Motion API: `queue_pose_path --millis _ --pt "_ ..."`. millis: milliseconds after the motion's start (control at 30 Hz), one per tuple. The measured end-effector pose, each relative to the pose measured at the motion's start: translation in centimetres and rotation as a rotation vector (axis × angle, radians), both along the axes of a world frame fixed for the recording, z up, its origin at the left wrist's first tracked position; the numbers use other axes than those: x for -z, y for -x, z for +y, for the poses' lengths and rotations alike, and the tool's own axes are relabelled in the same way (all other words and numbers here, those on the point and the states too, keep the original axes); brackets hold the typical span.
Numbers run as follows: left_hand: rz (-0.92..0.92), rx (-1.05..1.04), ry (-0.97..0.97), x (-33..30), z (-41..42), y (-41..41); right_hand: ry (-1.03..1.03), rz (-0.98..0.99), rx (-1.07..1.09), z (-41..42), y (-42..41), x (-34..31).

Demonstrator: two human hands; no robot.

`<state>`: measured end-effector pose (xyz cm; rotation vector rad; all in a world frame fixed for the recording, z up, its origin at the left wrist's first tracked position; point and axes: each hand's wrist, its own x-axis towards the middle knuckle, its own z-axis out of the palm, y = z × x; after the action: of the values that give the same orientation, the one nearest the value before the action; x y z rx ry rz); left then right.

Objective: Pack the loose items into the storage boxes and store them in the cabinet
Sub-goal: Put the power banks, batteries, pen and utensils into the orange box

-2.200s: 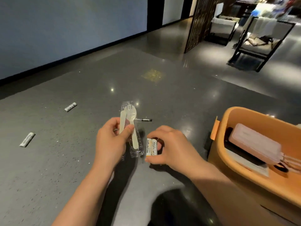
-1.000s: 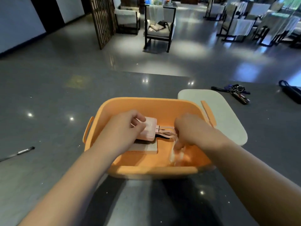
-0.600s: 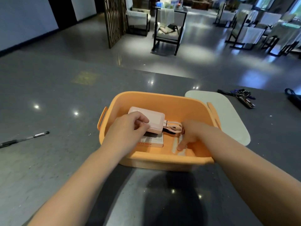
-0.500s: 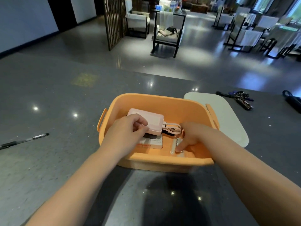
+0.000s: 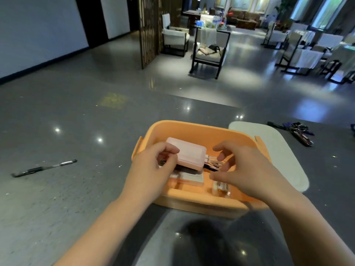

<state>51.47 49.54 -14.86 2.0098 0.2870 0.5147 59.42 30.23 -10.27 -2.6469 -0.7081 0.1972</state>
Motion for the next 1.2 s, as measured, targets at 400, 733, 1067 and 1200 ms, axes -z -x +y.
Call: queue_pose_path --millis 400,733,1067,1200 --pt "0.150 -0.692 0.117 5.4 14.8 17.9 -0.429 0.244 -0.559 24.0 10.7 8.2" --pt "0.363 -1.147 -0.094 7.1 28.8 30.0 0.024 -0.131 -0.548 41.4 9.3 12.9" --pt "0.632 -1.290 -0.170 9.3 38.7 33.3 -0.209 -0.032 -0.574 43.5 12.9 12.9" --pt "0.663 -1.300 -0.204 10.7 39.6 33.1 -0.234 0.095 -0.702 45.3 16.8 12.1"
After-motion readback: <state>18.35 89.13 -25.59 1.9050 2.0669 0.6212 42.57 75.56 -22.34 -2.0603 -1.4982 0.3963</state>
